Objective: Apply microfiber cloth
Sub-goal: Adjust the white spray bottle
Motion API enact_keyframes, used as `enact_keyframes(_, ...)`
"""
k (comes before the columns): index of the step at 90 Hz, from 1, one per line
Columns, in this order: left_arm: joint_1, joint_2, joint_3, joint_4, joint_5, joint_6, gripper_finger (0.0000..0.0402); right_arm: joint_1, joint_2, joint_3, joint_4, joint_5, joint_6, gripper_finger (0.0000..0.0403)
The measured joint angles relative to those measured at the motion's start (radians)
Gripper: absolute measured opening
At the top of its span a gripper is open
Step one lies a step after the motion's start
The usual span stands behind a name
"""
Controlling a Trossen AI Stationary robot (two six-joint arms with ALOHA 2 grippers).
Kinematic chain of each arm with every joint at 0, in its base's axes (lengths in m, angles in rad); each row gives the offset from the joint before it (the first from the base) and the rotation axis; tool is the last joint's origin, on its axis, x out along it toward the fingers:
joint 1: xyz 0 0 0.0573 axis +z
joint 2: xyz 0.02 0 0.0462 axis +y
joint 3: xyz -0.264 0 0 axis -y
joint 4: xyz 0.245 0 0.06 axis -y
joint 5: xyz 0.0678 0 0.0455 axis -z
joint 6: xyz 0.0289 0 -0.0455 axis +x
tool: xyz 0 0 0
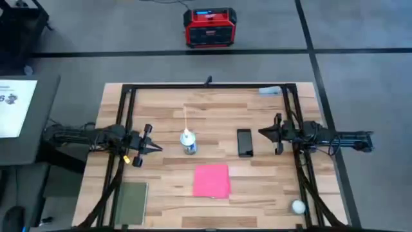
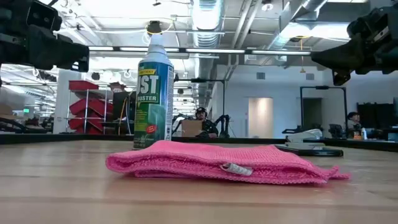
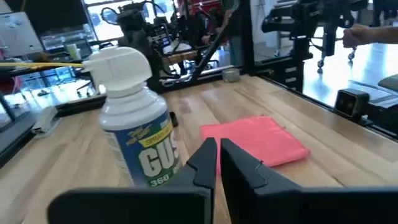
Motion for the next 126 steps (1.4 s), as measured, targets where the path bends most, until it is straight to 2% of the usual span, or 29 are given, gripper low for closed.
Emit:
enact_keyframes(19, 0.000, 0.001, 0.000, 0.035, -0.010, -0.082, 0.0000, 0.000, 0.000, 0.000, 0.000, 0.000, 0.000, 0.0000)
enact_keyframes(29, 0.005, 0.007, 0.002, 0.118, -0.106, -0.204, 0.0000, 0.000, 0.000, 0.000, 0.000, 0.000, 0.000, 0.0000)
enact_keyframes(39, 0.008, 0.020, 0.002, 0.064, -0.152, -0.294, 0.0007, 0.000, 0.000, 0.000, 0.000, 0.000, 0.000, 0.0000)
enact_keyframes(57, 0.025, 0.073, 0.002, 0.030, -0.348, -0.264, 0.0061, -0.001, 0.000, 0.000, 0.002, 0.005, -0.028, 0.0000)
enact_keyframes(66, 0.072, 0.101, 0.002, 0.042, -0.387, -0.201, 0.0095, -0.007, 0.000, 0.000, 0.004, 0.009, -0.071, 0.0000)
enact_keyframes(79, 0.169, 0.134, 0.002, 0.171, -0.383, -0.132, 0.0116, -0.006, 0.000, 0.000, 0.005, 0.009, -0.077, 0.0000)
enact_keyframes(87, 0.237, 0.158, 0.010, 0.219, -0.319, -0.100, 0.0114, -0.006, 0.000, 0.000, 0.008, 0.010, -0.077, 0.0000)
enact_keyframes(97, 0.320, 0.214, 0.021, 0.216, -0.212, -0.106, 0.0099, -0.006, 0.000, 0.000, 0.017, 0.010, -0.077, 0.0000)
enact_keyframes(105, 0.369, 0.278, 0.022, 0.236, -0.168, -0.108, 0.0082, -0.006, 0.000, 0.000, 0.021, 0.010, -0.077, 0.0000)
enact_keyframes(126, 0.441, 0.515, 0.023, 0.499, -0.069, -0.089, 0.0035, -0.004, 0.000, 0.000, 0.025, 0.010, 0.050, 0.0000)
